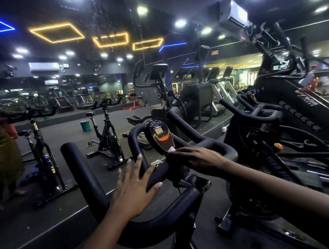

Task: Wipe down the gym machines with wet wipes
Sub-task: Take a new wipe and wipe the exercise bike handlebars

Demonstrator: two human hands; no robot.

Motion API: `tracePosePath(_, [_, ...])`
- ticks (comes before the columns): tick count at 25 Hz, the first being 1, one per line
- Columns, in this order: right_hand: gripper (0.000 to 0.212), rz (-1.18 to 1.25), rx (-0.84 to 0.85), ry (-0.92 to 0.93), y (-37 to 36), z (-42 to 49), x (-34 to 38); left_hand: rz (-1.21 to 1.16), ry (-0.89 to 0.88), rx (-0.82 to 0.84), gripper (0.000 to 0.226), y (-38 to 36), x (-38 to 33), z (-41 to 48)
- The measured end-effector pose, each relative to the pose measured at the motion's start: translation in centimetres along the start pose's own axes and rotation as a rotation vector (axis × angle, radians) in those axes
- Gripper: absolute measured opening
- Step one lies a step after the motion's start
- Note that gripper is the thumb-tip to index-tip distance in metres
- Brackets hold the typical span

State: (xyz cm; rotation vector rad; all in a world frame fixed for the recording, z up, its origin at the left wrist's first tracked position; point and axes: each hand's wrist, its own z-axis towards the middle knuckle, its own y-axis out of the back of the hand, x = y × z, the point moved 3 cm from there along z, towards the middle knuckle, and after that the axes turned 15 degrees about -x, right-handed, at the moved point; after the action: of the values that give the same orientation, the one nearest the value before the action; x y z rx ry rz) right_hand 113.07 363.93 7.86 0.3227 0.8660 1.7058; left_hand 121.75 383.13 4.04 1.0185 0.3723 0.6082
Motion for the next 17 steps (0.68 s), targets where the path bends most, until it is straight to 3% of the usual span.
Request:
tracePosePath(4, [0.048,0.087,-0.281,-0.434,1.3,-3.2,-0.4,0.108,-0.236,-0.124,0.107,0.7,-1.3,-0.3])
tracePosePath(7, [0.051,0.113,-0.143,-0.4,0.2,-6.0,1.8,0.1,-0.239,-0.006,0.111,0.0,-1.4,-0.7])
tracePosePath(10, [0.064,0.159,-0.129,-0.517,-0.6,-7.6,2.1,0.139,-0.235,0.012,0.111,0.0,-1.4,-0.5])
tracePosePath(17, [0.046,0.075,-0.147,-0.506,0.6,-8.3,2.8,0.136,-0.242,0.001,0.109,-0.2,-1.4,-0.5])
